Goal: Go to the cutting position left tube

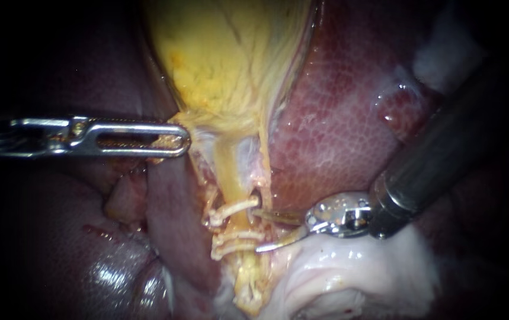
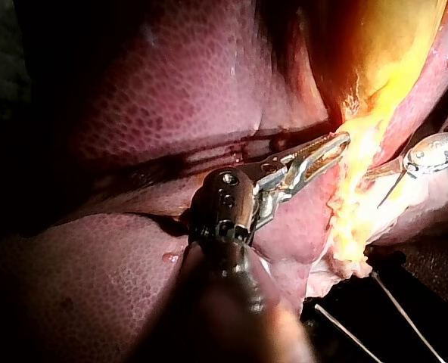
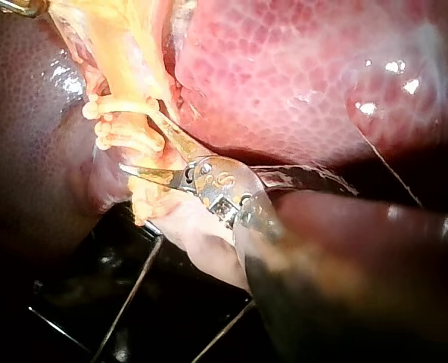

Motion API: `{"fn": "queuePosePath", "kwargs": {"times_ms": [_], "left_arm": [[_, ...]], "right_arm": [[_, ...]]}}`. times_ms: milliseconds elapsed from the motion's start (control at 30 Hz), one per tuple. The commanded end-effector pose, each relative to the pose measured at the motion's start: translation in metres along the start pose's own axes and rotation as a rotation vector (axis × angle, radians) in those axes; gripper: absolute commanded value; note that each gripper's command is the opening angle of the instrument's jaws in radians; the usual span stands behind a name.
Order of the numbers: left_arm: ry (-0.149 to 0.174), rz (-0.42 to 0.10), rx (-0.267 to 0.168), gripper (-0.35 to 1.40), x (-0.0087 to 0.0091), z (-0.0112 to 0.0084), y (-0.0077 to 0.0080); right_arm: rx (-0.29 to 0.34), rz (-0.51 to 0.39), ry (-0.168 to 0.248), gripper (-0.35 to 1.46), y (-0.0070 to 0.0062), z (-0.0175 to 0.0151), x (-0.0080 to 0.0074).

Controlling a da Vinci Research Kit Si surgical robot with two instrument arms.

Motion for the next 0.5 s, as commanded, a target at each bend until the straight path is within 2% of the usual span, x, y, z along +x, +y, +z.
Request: {"fn": "queuePosePath", "kwargs": {"times_ms": [33, 167, 267, 500], "left_arm": [[0.0, 0.0, 0.0, -0.35, 0.0, 0.0, -0.0001], [0.0, 0.0, -0.001, -0.35, 0.0, 0.0, -0.0001], [0.0, 0.0, 0.0, -0.35, 0.0, 0.0, -0.0001], [0.0, 0.0, 0.0, -0.35, -0.0001, 0.0, 0.0001]], "right_arm": [[-0.002, 0.001, 0.0, 1.42, 0.0003, 0.0003, 0.0], [-0.006, 0.014, 0.001, 1.4, 0.001, 0.001, 0.0002], [0.002, 0.018, 0.018, 1.42, 0.0011, 0.0015, 0.0003], [0.112, 0.033, 0.102, 1.42, 0.0003, 0.0024, 0.0014]]}}
